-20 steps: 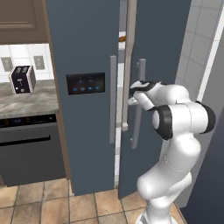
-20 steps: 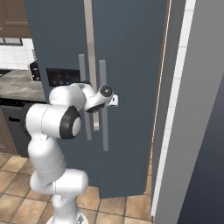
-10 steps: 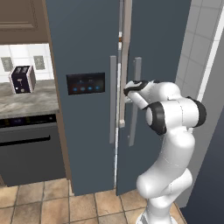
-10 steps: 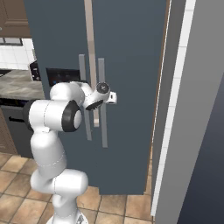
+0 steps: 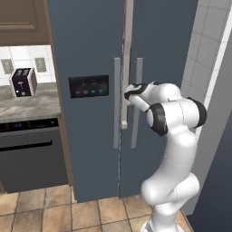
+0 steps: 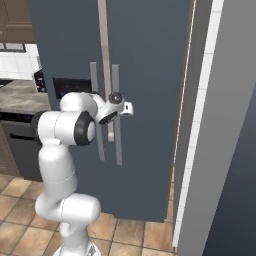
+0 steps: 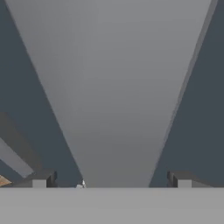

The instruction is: There's a chicken drumstick in the fridge that needs to be moved to the freezer for freezing. Pick up the chicken drumstick from the fridge, place it on any shelf in the freezer, and close the fridge and freezer doors when done.

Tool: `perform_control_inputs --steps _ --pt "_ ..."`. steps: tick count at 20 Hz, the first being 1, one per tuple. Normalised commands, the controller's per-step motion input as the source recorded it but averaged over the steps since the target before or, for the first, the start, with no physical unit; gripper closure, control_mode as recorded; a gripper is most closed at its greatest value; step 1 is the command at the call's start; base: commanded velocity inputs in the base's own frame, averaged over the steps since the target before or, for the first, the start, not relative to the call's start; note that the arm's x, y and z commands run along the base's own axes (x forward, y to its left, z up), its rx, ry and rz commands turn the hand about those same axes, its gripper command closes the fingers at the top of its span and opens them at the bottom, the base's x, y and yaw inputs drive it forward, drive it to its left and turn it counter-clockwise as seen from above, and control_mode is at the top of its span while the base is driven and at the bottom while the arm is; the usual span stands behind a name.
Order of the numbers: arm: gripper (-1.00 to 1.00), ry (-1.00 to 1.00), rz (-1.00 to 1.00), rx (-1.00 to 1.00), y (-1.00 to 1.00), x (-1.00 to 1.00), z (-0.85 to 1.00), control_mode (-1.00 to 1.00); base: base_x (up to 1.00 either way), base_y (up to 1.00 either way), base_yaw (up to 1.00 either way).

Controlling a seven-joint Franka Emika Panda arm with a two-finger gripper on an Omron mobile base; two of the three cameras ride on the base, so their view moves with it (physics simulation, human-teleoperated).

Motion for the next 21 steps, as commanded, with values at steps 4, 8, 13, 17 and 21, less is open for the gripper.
perform_control_inputs --steps 4,8,13,17,21 --pt "-1.0 0.0 0.0 -0.05 0.08 0.37 0.0 -1.0 0.0 0.0 0.0" --pt "-1.0 0.0 -0.01 -0.03 0.05 0.52 0.0 -1.0 0.0 0.0 0.0" --pt "-1.0 0.0 -0.01 -0.01 0.0 0.48 0.0 -1.0 0.0 0.0 0.0" --pt "-1.0 0.0 -0.01 0.0 0.0 0.5 0.0 -1.0 0.0 0.0 0.0" --pt "-1.0 0.02 0.0 0.0 0.0 0.21 0.02 -1.0 0.0 0.0 0.0"
